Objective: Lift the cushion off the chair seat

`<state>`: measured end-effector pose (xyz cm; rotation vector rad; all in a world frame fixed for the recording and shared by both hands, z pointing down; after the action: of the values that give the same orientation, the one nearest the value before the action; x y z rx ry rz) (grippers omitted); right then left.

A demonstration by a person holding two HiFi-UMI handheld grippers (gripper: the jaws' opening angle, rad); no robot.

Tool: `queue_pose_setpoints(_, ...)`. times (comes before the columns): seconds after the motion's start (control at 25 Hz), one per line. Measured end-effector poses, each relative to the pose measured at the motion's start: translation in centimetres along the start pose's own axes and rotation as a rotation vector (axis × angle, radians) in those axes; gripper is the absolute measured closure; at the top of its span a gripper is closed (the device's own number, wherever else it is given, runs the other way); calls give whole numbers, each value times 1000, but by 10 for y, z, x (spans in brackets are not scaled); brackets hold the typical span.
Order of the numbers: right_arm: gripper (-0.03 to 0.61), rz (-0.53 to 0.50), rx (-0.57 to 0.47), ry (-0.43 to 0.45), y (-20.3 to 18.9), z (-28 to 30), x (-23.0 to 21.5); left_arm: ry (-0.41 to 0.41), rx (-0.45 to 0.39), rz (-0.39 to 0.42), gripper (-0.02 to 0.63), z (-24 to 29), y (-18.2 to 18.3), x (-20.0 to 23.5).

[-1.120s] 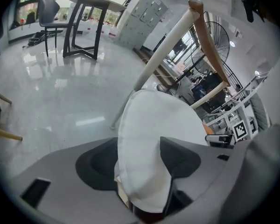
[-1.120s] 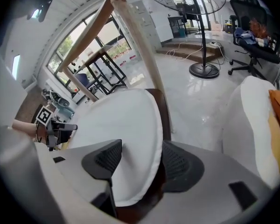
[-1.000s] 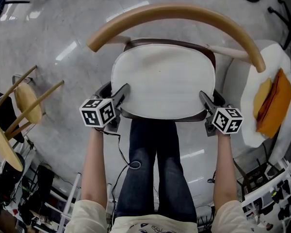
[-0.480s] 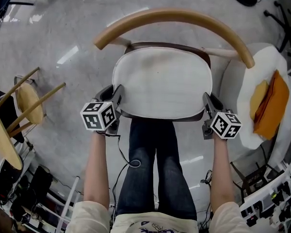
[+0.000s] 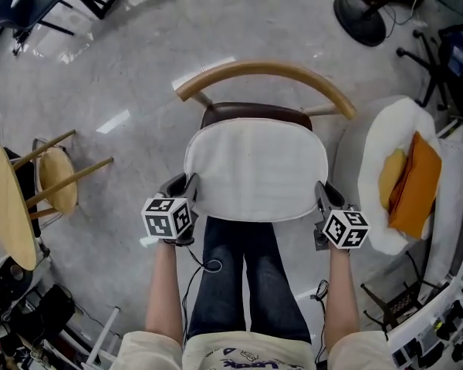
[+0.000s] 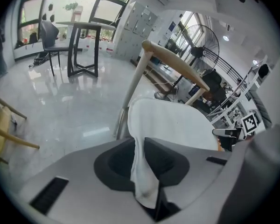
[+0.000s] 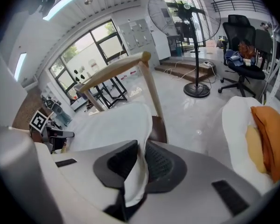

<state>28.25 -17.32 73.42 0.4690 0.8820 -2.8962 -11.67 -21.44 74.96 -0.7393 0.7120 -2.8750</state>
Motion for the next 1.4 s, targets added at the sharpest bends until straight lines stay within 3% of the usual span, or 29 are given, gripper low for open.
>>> queue_pose_setpoints(0.72, 512, -190, -293, 93, 95, -240, 105, 105, -333, 43, 537, -259, 43, -126)
queue_pose_setpoints(1.04, 512, -226, -423, 75, 106, -315, 161, 89, -444, 66, 540, -352, 49, -145)
queue_pose_setpoints(1.4, 512, -184, -555, 36, 87, -386, 221, 50, -539, 166, 543, -448, 53, -154)
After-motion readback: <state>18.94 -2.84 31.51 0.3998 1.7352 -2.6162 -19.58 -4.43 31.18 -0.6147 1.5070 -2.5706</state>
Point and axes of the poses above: the fingertips, and each gripper's own axes: z forward along the fingers, x to its left, y out of its top, the point moved 7 cm from there along -z, backward along the fingers, and after that the axes turned 3 degrees about -y, right-handed, at the moved point
